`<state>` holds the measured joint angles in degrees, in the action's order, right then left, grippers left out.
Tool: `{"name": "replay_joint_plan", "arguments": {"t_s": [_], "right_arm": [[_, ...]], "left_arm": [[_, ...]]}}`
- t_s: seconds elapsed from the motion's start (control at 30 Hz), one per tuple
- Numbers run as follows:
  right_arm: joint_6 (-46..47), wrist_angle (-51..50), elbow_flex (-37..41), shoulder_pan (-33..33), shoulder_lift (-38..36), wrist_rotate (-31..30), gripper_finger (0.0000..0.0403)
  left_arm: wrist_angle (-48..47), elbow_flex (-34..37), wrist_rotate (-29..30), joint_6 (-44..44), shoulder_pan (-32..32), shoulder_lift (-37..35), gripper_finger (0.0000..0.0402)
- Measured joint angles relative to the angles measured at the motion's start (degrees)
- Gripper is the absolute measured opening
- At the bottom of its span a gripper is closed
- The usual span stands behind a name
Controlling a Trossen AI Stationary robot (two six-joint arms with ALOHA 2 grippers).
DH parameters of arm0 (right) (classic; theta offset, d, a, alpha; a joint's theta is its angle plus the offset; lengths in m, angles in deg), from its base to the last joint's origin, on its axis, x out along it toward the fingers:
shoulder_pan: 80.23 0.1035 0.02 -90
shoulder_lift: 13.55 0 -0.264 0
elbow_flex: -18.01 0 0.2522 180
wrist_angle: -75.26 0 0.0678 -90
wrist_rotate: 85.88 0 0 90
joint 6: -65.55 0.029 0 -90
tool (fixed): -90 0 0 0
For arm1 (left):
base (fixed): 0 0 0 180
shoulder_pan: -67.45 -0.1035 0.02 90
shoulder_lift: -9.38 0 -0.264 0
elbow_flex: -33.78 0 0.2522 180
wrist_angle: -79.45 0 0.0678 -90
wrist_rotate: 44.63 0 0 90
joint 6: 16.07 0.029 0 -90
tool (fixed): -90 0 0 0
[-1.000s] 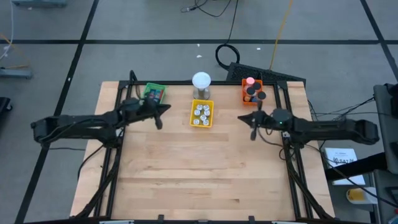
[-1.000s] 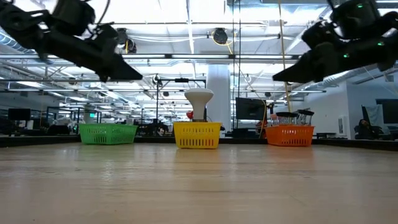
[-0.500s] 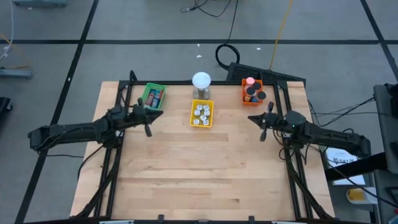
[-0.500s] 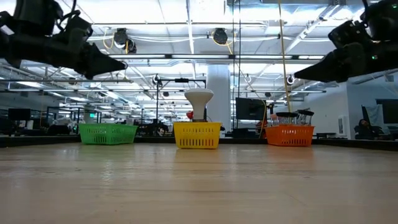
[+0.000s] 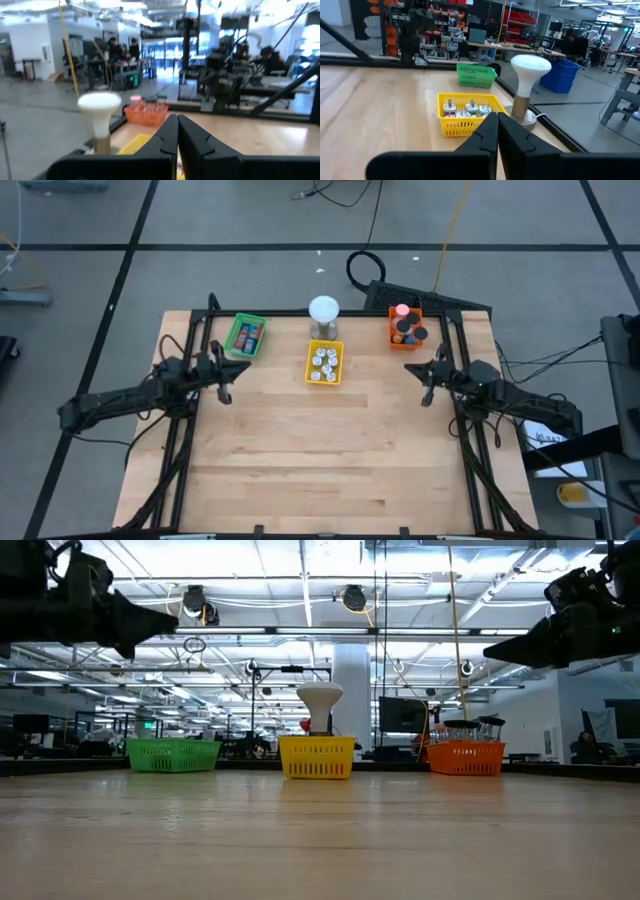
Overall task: Pick & Place Office items
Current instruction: Return to Home Position
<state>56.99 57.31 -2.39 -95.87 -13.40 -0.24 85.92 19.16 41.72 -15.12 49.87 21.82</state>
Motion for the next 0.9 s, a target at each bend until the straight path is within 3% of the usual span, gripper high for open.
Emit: {"name": "replay_joint_plan", "arguments": {"t_s": [0.4,0.57,0.77,0.9], "right_arm": [[1.4,-0.2,0.1,0.0,0.0,0.0,0.0000],[1.8,0.8,0.1,0.0,0.0,0.0,0.0000],[-0.5,0.9,0.2,0.0,0.0,-0.1,0.0000],[0.7,0.9,0.2,0.0,0.0,0.0,0.0000]], "left_arm": [[-2.8,-0.1,-5.2,1.3,0.0,-2.5,0.0005],[-9.0,-0.1,-5.1,1.6,0.0,-4.2,0.0005],[-18.1,-0.2,-5.1,2.4,0.0,-11.6,0.0005],[-18.3,-0.2,-6.8,2.0,0.1,-12.1,0.0005]]}}
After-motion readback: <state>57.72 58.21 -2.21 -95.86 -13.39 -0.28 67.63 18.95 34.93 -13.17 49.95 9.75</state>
